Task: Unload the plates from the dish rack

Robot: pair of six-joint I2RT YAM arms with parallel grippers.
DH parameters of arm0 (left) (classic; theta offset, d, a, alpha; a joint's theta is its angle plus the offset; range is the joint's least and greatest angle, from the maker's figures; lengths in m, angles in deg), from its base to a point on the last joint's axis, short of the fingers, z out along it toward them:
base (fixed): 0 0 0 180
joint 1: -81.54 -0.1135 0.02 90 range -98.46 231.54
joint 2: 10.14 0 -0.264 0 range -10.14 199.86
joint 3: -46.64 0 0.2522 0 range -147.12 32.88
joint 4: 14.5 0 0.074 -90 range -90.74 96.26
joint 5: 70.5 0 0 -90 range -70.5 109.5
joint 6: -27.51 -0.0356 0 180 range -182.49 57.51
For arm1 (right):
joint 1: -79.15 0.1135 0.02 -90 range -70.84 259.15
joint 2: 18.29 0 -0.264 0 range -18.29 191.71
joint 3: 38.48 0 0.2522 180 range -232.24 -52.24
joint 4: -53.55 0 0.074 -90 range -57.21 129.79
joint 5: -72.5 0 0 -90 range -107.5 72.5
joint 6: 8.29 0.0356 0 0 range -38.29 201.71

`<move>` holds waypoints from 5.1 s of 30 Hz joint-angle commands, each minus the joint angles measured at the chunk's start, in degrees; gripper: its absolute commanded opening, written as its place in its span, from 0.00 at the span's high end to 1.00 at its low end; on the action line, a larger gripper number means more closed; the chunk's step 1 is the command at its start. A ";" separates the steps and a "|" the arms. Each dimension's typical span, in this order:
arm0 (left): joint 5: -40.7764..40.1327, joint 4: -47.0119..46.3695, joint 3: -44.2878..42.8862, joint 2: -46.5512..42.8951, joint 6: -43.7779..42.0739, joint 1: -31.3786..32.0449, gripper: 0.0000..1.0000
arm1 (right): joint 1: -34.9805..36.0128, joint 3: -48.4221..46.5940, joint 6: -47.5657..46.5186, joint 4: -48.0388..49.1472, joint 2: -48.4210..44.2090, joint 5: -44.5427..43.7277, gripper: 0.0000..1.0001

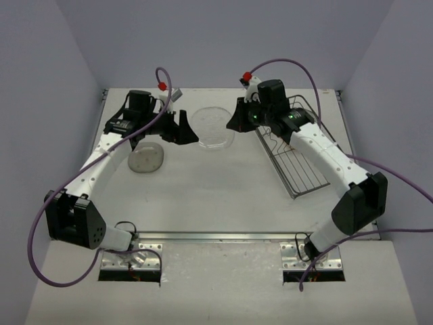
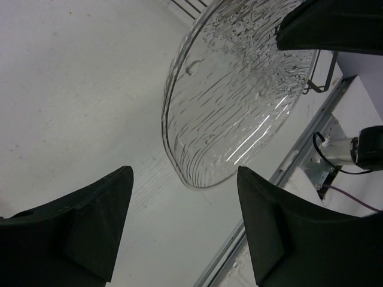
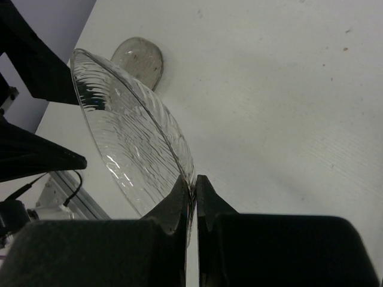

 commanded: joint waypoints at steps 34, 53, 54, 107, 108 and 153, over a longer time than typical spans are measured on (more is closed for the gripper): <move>-10.25 33.02 -19.02 28.14 -26.85 -30.24 1.00 | -11.39 1.73 -8.32 -4.76 0.76 -10.06 0.19; -15.42 32.13 -21.21 35.59 -28.00 -33.28 0.54 | -11.63 -0.41 -7.14 -6.92 2.34 -8.19 0.19; -15.39 32.14 -21.45 35.48 -27.79 -33.28 0.48 | -11.63 -0.65 -7.27 -6.95 2.17 -8.45 0.19; -18.03 21.09 -19.24 7.93 -23.35 -28.62 0.30 | -22.53 -18.08 -41.85 -8.11 21.49 -31.76 0.58; -18.17 21.08 -19.24 7.93 -23.35 -28.55 0.30 | -22.53 -17.81 -42.19 -8.31 21.89 -31.62 0.58; -18.94 19.85 -20.42 8.72 -19.62 -27.18 0.00 | -27.11 -22.63 -40.72 -8.99 25.35 -40.94 1.00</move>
